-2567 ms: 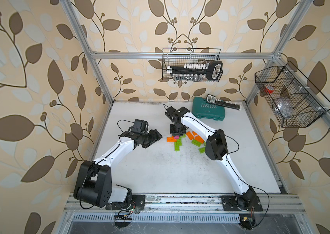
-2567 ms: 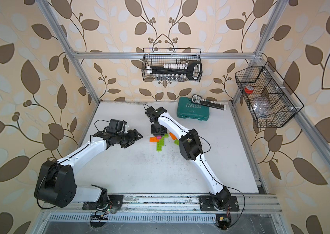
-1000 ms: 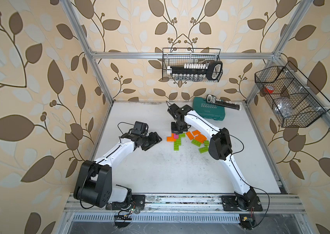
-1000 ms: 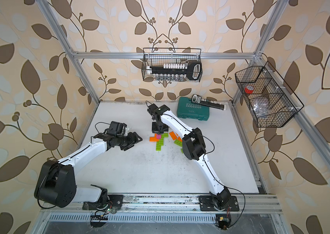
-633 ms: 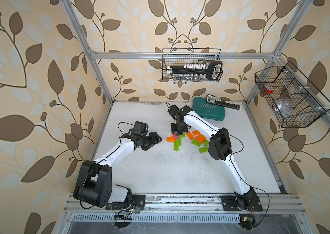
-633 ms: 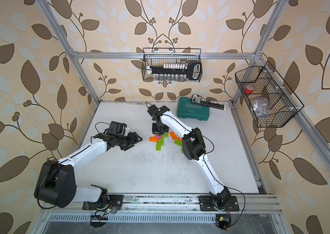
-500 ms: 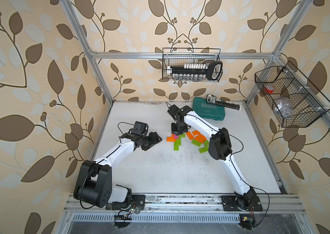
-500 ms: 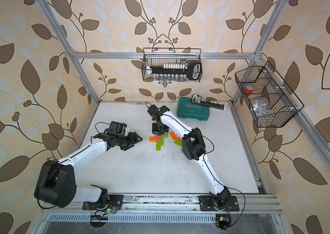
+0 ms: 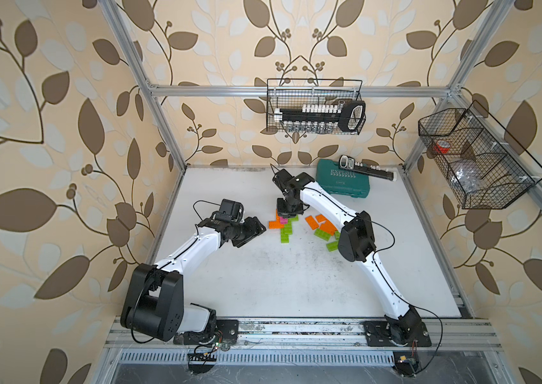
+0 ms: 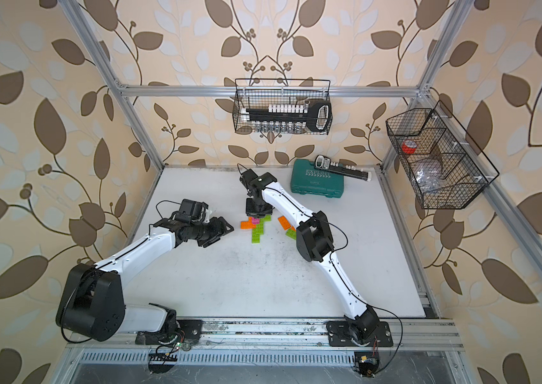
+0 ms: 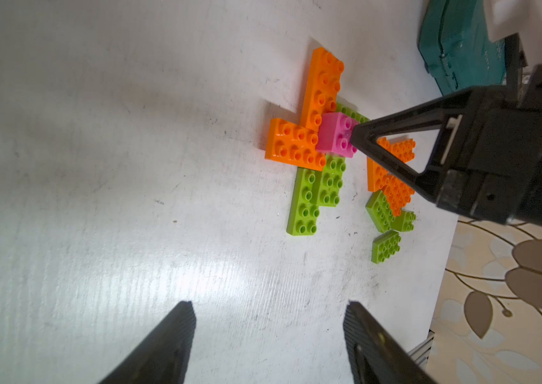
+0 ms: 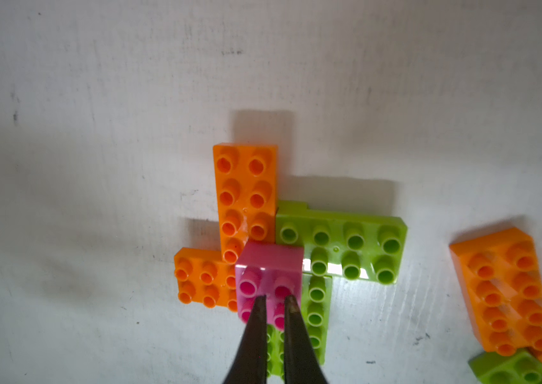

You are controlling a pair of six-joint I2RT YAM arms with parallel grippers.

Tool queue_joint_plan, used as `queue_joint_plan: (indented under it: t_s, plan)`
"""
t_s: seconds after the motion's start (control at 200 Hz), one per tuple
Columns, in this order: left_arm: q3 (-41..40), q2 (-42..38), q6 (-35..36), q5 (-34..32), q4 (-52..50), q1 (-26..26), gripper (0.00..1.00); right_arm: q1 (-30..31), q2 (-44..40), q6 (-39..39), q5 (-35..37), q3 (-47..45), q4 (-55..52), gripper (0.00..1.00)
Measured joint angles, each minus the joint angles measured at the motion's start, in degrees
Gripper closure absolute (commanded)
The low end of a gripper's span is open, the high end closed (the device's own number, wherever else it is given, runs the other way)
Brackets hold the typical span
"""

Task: Assemble a small pinwheel with lego
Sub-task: Place the lego brick at the center of the board, then pick up the lego brick from the center of the board.

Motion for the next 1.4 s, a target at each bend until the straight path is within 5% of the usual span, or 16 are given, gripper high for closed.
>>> queue_joint_plan:
  t_s: [0.295, 0.425, 0.635, 0.775, 1.03, 1.405]
  plan:
    - [0.7, -7.3, 1.4, -2.1, -4.2, 0.0, 0.23, -0.7, -1.9, -0.8, -1.6, -0.7, 2.9, 0.75]
    - [2.6, -9.1, 2.6, -4.9, -6.3, -1.3, 0.22, -1.1, -11.5, -2.4, -0.6, -10.5, 6.5, 0.70]
    - [9.8, -2.2, 4.1, -12.8, -7.8, -15.2, 0.22, -4.3, -33.3, -6.3, 1.6, -34.7, 13.4, 0.63]
    - [13.8, 6.5, 4.3, -15.5, -6.1, -22.9, 0.22, -8.3, -39.3, -9.1, 2.4, -46.1, 15.8, 0.61]
    - [18.7, 19.7, 4.0, -16.7, -1.9, -31.0, 0.23, -12.8, -38.6, -11.4, 2.6, -55.6, 16.9, 0.56]
    - [19.3, 22.6, 2.2, -16.4, 0.5, -30.8, 0.24, -15.2, -26.3, -15.0, 3.4, -44.7, 17.0, 0.32]
